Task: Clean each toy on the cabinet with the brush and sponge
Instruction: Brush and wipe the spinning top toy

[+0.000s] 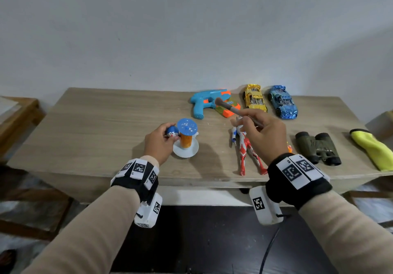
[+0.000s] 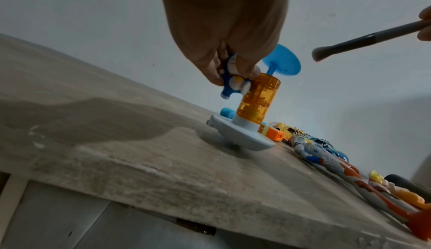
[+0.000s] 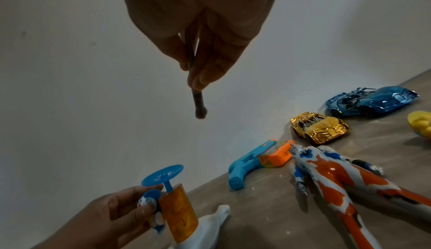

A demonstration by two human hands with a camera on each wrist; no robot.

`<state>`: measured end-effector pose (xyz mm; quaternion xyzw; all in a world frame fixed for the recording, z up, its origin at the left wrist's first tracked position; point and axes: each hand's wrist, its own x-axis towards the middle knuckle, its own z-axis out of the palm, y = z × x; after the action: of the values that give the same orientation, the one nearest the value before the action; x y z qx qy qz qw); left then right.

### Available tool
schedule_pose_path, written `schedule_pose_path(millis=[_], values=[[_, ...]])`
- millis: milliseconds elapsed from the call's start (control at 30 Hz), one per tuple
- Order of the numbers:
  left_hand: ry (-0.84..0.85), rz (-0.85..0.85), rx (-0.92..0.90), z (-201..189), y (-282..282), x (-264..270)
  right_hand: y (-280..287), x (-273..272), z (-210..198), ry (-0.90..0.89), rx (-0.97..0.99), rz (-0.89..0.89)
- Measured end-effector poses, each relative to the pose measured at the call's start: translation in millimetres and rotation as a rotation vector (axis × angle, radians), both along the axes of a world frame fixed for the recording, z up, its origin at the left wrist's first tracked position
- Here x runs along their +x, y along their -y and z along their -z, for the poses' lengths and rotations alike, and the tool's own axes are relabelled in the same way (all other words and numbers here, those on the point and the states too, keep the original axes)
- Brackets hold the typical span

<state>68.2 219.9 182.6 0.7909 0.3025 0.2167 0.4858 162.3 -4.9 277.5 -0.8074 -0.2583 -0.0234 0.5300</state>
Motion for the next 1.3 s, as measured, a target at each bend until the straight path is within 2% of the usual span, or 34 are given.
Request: schedule_pose_path(millis=[300, 500, 800, 1000, 1167, 1300], values=[[0.21, 0.035, -0.047, -36, 26, -4, 23, 5, -42, 0.045, 0.328, -0.067], [0.292, 0.06, -0.019, -60, 64, -8, 52, 7, -65, 0.002, 0.466, -0.202], [0.328, 0.055, 0.017, -78, 153, -9, 125, 17, -72, 0.028, 0.405, -0.237], [0.308, 0.055, 0.075, -79, 199, -10, 161, 21, -71, 0.196, 0.265, -0.243], [0.276, 0.057, 0.132, -87, 211, -7, 181, 15, -72, 0.275, 0.113, -0.251], [0.248, 0.097, 0.164, -96, 208, -5, 187, 9, -78, 0.236, 0.195, -0.185]])
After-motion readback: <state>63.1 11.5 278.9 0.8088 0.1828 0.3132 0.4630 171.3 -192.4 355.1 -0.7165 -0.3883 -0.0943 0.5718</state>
